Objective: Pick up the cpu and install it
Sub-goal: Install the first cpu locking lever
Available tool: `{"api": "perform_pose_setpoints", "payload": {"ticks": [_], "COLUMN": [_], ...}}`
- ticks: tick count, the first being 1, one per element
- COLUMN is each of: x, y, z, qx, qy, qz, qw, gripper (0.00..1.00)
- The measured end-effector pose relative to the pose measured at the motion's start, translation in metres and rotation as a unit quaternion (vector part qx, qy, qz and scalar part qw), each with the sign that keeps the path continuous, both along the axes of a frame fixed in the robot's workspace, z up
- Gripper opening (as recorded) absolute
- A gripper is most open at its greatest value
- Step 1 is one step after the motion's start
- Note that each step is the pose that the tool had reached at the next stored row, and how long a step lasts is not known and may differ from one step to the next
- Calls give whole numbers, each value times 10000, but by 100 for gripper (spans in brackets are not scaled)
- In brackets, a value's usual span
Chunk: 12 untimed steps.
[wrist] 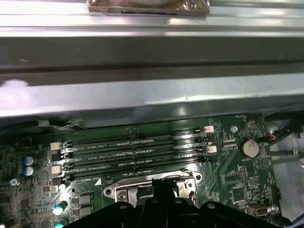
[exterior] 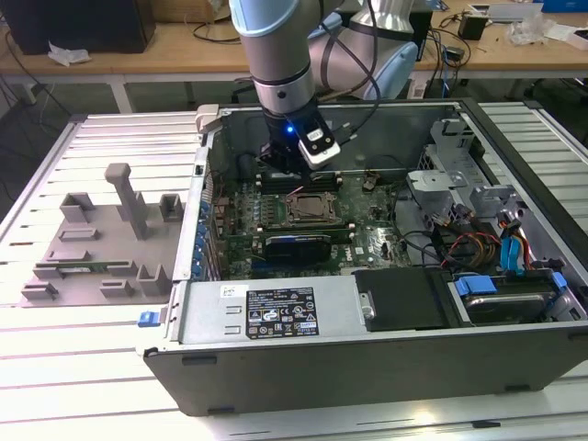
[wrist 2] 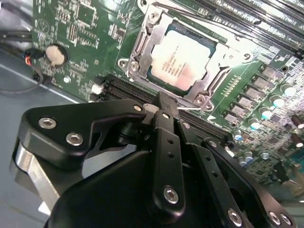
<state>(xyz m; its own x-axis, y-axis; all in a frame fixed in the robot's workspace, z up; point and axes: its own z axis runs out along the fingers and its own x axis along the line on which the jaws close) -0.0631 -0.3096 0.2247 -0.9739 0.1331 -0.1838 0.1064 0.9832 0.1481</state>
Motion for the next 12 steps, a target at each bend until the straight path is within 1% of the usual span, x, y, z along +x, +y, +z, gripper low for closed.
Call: {"api": "perform_pose_setpoints", "payload": {"ticks": [2,3,6,12], "x": [2,2,2,4], "y": [12,28,55,105], "z": [-16,-25,-42,-61], "qx": [0,0,0,0], "qy": [0,0,0,0], "qz": [-41,-72,-154,-260], "qw": [10000,10000,9999,9997], "gripper": [11,11,11,11]}}
